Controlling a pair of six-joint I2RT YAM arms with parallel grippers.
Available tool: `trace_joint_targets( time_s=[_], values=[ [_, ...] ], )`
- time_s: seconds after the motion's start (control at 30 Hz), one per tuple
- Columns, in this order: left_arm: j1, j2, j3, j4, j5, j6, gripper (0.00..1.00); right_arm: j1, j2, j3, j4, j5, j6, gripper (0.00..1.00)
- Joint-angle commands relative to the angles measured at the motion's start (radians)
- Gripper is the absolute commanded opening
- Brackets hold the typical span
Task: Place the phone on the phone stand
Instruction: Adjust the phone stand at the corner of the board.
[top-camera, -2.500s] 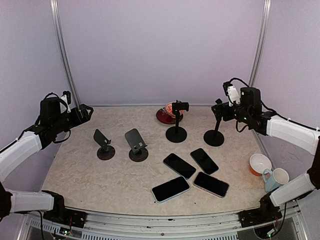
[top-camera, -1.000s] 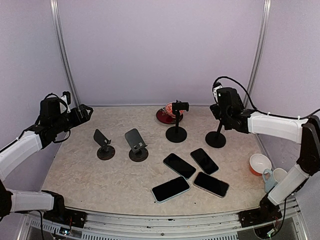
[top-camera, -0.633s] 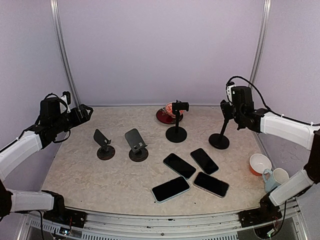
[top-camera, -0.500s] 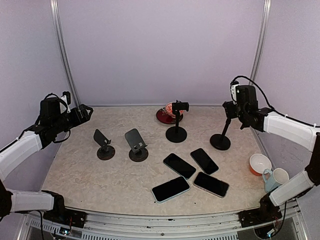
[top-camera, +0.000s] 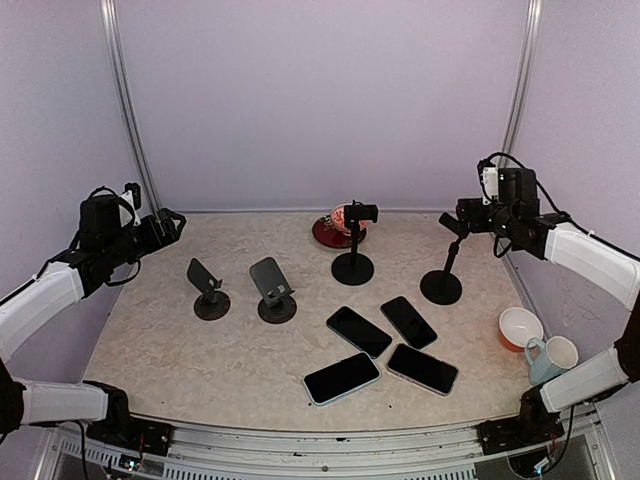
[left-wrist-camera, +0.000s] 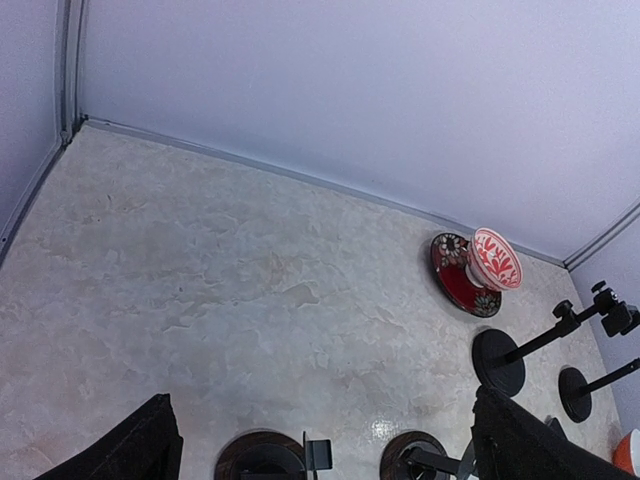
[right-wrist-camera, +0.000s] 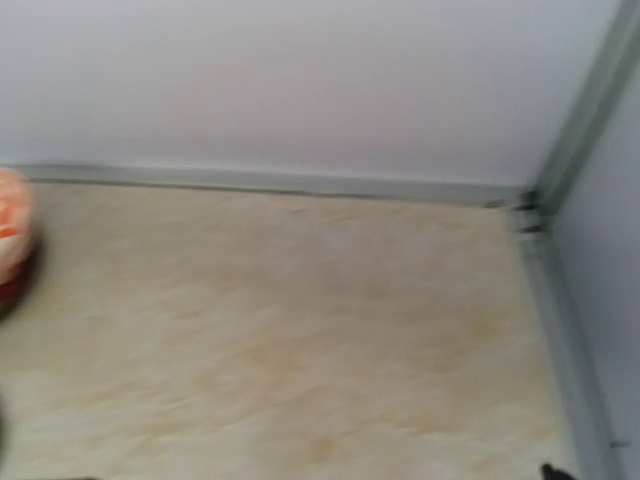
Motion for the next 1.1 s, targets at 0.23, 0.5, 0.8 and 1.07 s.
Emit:
trace_joint_targets(
  time_s=[0.23,0.5,0.8,1.07],
  values=[
    [0.013,0.001,0.013,0.001,0.015,-0.004,0.99,-0.042,-0.06,-0.024,-0.037,-0.386,0.221,0.91],
    [0.015,0.003,0.011,0.003,0.022,-0.006,0.99,-0.042,-0.11,-0.118,0.003,-0.368,0.264,0.85],
    [0.015,0.003,0.013,0.001,0.021,-0.006,0.99,-0.051,-0.109,-0.177,0.065,-0.417,0.326,0.8],
    [0.015,0.008,0.013,0.002,0.023,-0.006,0.99,-0.068,-0.104,-0.209,0.121,-0.44,0.335,0.62]
  ],
)
